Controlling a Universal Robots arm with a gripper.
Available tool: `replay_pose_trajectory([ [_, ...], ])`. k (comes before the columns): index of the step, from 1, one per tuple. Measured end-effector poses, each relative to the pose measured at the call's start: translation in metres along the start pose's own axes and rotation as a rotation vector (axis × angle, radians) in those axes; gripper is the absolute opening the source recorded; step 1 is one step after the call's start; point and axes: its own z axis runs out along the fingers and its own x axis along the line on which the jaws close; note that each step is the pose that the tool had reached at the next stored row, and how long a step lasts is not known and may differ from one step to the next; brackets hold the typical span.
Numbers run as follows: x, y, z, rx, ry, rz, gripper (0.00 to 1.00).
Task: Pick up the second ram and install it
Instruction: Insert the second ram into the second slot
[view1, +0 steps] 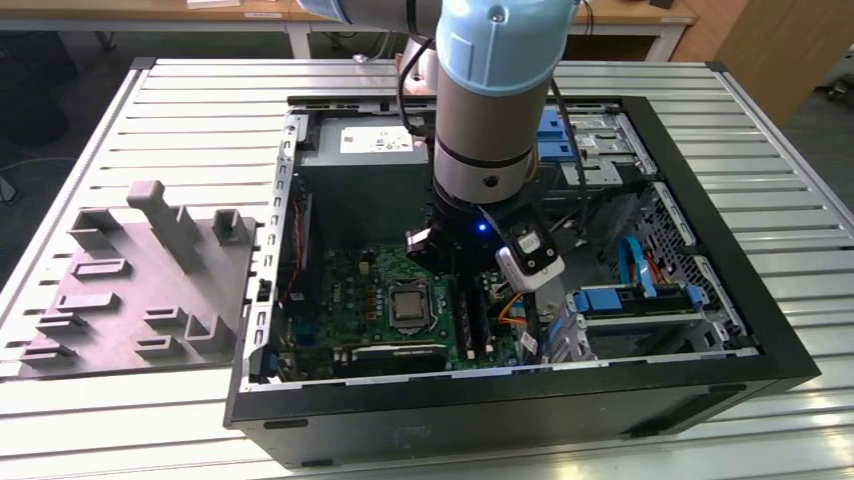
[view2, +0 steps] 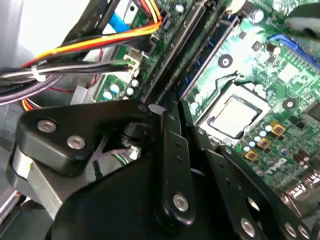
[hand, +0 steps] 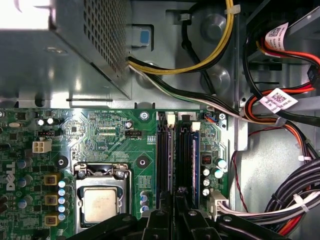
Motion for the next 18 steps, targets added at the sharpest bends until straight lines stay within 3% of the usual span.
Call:
replay_pose_trajectory([
  [8,-0.0001,0.0,-0.0034,0.0004,0.0001,0.0,0.18],
  [18,-0.0012,0.0002,-0.0359,0.0007,0.0001,0.0,0.18],
])
